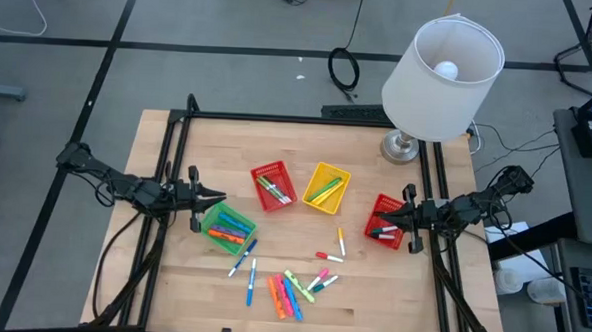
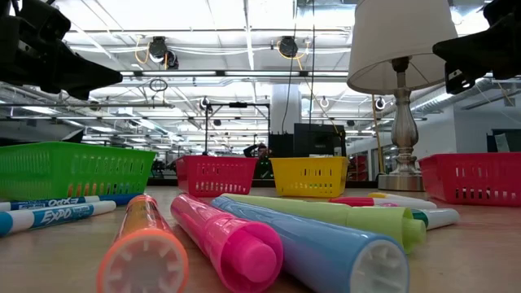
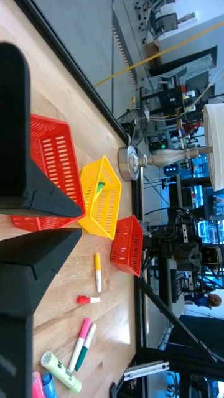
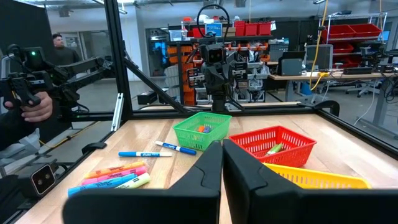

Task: Pick & Place Markers
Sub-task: Put the orange highlighter into the green bin

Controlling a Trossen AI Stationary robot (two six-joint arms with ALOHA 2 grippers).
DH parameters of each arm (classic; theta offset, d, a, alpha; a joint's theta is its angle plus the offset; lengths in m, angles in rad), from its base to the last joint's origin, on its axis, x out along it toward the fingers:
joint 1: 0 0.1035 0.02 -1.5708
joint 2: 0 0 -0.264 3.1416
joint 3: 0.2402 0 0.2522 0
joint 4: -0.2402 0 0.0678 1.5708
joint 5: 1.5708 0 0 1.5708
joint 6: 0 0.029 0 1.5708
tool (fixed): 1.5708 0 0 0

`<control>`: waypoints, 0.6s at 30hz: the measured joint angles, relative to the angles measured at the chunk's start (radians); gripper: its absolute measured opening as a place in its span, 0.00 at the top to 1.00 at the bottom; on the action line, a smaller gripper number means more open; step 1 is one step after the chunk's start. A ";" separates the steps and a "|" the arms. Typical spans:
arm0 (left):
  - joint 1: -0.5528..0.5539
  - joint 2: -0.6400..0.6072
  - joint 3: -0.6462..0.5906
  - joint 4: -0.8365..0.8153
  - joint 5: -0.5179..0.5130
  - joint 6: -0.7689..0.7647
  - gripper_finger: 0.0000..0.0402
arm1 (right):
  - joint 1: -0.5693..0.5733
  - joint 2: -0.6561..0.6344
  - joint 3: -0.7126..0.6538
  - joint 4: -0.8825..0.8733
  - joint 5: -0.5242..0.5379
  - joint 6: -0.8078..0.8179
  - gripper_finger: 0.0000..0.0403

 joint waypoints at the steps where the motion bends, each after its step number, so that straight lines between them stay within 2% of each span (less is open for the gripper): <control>1: 0.000 0.000 0.000 0.000 0.000 0.000 0.88 | 0.000 0.000 0.000 0.000 0.000 0.000 1.00; 18: 0.000 0.000 0.000 0.000 0.000 0.003 0.88 | 0.000 0.000 0.000 0.009 0.000 0.000 1.00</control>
